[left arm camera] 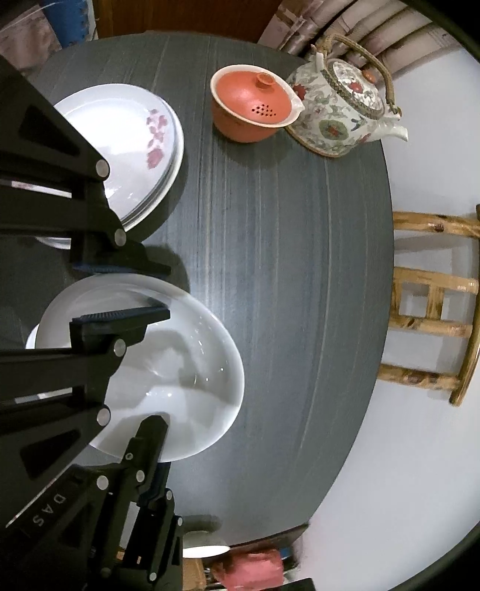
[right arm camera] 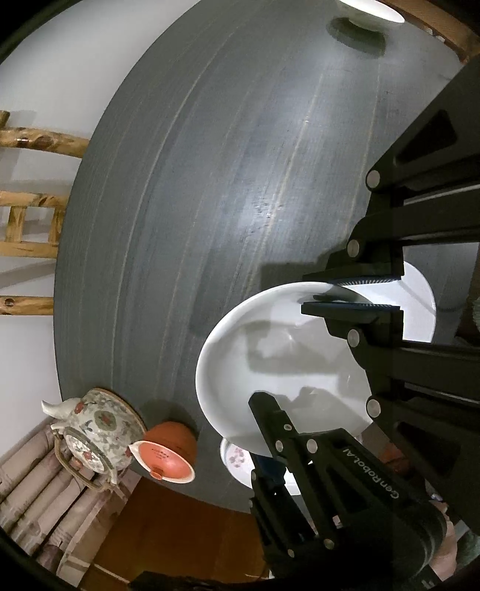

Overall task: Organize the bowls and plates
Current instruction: 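Carry the bowl with the left gripper and lower it onto the stacked bowls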

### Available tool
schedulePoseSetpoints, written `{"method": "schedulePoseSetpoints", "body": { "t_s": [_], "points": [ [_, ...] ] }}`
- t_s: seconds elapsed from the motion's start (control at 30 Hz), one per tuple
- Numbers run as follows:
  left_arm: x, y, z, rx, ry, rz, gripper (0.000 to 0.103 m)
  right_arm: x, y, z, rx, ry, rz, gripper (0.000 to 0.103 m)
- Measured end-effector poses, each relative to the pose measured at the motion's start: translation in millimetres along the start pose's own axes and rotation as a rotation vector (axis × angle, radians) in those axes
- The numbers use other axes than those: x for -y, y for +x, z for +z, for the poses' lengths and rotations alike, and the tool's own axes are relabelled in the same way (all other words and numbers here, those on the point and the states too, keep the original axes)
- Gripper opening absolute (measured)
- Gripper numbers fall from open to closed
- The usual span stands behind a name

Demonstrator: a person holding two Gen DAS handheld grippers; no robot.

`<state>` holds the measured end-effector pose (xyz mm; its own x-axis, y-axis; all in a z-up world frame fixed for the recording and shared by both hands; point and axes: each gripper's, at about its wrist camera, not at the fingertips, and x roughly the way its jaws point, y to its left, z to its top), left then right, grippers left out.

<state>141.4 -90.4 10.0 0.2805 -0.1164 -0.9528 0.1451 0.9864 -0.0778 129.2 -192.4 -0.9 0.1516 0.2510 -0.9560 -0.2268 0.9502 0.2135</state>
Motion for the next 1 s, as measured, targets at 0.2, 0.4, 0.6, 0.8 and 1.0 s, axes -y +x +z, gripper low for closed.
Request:
{"method": "schedulePoseSetpoints", "body": {
  "t_s": [0.2, 0.4, 0.6, 0.8, 1.0],
  "points": [
    [13.4, 1.0, -18.6, -0.018, 0.028, -0.006, 0.016, 3.8, -3.5, -22.5, -0.014, 0.010, -0.012, 0.009],
    [22.9, 7.8, -35.5, -0.036, 0.045, -0.004, 0.016, 7.4, -0.4, -45.9, -0.026, 0.030, -0.019, 0.009],
    [32.1, 16.2, -47.6, -0.055, 0.056, -0.001, 0.016, 13.2, 6.9, -61.0, -0.045, 0.046, -0.016, 0.009],
    [36.3, 22.8, -58.0, -0.066, 0.060, 0.011, 0.016, 14.5, 14.9, -70.7, -0.061, 0.047, -0.023, 0.010],
    [41.4, 25.4, -66.0, -0.056, 0.075, 0.035, 0.017, 14.0, 23.6, -72.8, -0.070, 0.047, -0.032, 0.011]
  ]
}}
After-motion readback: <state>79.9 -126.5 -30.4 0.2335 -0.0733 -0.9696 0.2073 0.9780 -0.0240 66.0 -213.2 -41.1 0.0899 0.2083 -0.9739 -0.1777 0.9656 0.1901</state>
